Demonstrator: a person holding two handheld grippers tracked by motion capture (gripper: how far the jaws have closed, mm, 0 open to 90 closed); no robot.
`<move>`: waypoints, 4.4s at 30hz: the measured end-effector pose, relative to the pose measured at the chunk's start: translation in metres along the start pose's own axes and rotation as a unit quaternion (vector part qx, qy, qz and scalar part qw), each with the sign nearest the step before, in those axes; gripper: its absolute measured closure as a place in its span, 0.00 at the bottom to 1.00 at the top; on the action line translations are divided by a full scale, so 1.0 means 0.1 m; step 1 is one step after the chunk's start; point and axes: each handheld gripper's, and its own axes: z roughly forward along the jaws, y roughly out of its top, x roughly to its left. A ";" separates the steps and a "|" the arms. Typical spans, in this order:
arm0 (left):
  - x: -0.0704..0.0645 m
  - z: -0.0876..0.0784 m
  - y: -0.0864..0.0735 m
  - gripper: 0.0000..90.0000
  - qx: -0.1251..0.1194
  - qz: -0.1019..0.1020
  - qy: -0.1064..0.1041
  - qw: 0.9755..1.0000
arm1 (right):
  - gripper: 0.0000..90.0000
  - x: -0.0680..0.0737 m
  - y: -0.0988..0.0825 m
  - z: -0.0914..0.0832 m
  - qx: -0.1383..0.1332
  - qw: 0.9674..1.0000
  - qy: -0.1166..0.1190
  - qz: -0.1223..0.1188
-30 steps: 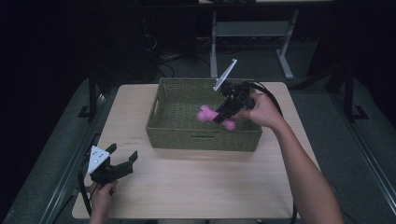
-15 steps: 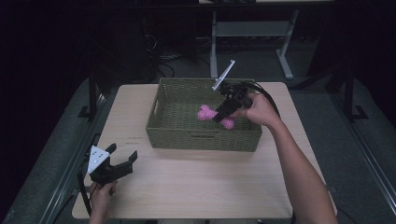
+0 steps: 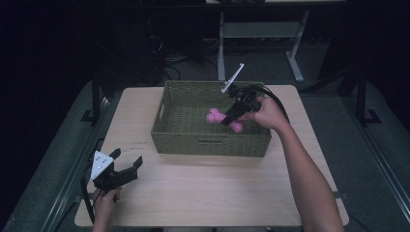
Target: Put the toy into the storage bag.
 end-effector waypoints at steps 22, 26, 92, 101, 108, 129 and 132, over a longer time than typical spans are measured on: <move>0.01 0.00 0.00 0.14 -0.002 -0.003 0.002 1.000 | 0.64 -0.18 -0.09 0.12 0.005 1.000 0.005 0.025; 0.01 0.00 0.00 0.14 -0.002 -0.001 0.001 1.000 | 0.64 -0.20 -0.12 0.15 0.010 0.999 0.004 0.030; 0.01 -0.01 0.00 0.14 -0.001 -0.001 0.001 1.000 | 0.64 -0.27 -0.33 0.47 0.046 0.997 -0.001 0.059; 0.01 -0.01 0.00 0.14 -0.002 0.000 0.001 1.000 | 0.61 -0.31 -0.34 0.51 0.054 0.996 -0.003 0.073; 0.01 -0.01 0.00 0.14 -0.002 -0.001 0.001 1.000 | 0.61 -0.28 -0.32 0.45 0.034 0.997 -0.003 0.073; 0.00 -0.02 0.00 0.14 -0.002 0.001 0.001 1.000 | 0.54 -0.23 -0.31 0.34 0.017 0.997 -0.011 0.076; 0.00 -0.01 0.00 0.14 -0.002 0.001 0.000 1.000 | 0.53 -0.22 -0.31 0.33 0.018 0.997 -0.012 0.076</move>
